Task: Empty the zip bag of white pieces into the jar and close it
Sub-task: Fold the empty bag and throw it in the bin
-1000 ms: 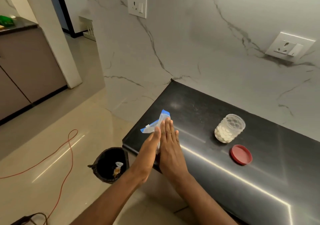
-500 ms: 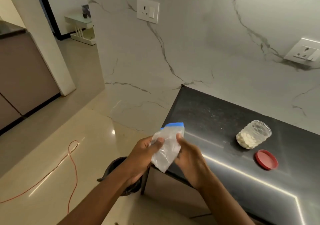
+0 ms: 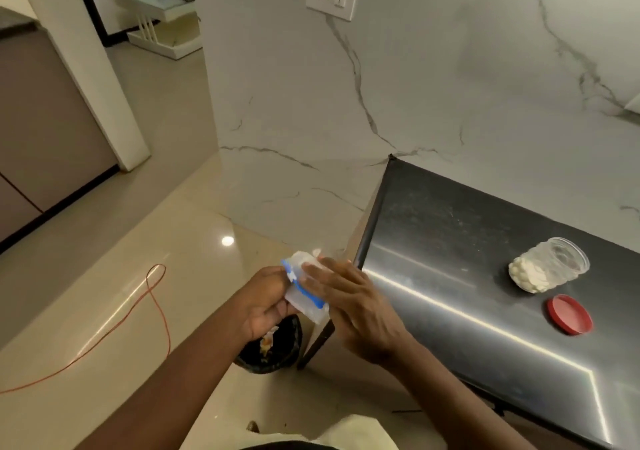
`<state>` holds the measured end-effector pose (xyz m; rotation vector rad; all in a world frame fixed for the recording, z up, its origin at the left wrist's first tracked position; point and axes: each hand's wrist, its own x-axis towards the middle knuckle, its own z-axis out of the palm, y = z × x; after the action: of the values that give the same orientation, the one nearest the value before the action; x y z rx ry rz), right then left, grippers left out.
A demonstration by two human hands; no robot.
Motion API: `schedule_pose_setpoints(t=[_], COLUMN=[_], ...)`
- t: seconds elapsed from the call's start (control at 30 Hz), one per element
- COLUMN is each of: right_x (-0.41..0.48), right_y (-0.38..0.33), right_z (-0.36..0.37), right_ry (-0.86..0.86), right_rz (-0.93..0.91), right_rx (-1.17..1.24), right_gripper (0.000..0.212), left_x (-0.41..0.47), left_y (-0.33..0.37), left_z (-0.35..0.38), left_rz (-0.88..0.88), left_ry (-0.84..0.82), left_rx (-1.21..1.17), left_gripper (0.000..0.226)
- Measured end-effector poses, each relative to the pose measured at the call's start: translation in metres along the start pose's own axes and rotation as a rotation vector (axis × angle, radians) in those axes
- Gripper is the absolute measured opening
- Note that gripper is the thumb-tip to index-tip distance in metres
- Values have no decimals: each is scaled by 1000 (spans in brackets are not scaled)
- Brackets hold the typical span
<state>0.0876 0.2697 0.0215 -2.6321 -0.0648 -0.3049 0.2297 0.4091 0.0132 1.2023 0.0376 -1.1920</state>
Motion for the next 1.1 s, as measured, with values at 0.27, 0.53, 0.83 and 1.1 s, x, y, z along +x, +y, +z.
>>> schedule_pose_setpoints(t=[0.27,0.53,0.83,1.1], right_x=[40,97,84,41], right_y=[-2,26,103,237], right_z=[27,87,330,579], right_ry=[56,2,198,-83], right_rz=[127,1089,1602,1612], right_rx=[529,1254,896,540], right_gripper=[36,36,31,30], left_x=[16,52,141,253], left_y=[10,-8,-142,-311], left_z=[-45,-88,-208,-324], left_rz=[67,207,-66,-87], left_ry=[-119,353,771,752], left_rx=[-126,-59,19,151], left_gripper=[40,23,39,16])
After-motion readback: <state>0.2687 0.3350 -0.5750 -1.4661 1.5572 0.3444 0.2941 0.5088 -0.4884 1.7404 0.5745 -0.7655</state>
